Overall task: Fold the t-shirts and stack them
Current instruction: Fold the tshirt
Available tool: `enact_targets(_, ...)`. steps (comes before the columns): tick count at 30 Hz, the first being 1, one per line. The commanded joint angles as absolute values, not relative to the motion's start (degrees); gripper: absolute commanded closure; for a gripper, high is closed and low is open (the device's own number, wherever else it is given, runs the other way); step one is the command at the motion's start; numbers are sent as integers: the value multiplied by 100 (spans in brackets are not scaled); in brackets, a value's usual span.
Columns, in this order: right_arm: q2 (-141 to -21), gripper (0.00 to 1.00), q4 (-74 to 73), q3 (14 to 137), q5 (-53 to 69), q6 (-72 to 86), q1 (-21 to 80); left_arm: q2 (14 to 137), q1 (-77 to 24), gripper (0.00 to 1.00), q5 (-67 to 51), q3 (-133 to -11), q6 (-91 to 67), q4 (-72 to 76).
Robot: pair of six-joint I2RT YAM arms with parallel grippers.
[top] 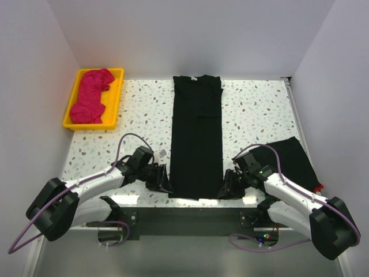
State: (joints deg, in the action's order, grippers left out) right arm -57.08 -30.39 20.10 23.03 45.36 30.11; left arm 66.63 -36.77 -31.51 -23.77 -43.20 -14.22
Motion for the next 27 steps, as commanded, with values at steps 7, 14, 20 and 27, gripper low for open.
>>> enact_targets(7,-5529,60,-2716,1538,2127,4922,3041,6820,-3647,59,-2909,-2048,-4342,-950)
enact_targets(14,-5309,62,-2883,1477,2066,4948,3032,6917,-3665,58,-2769,-1846,-4561,-694)
enact_targets(20,-5186,62,-2909,1459,2013,4948,3041,7022,-3858,58,-2409,-1837,-4728,-747)
enact_targets(27,-5150,73,-2795,1433,1986,4975,3032,7172,-4148,71,-2127,-1811,-4974,-712)
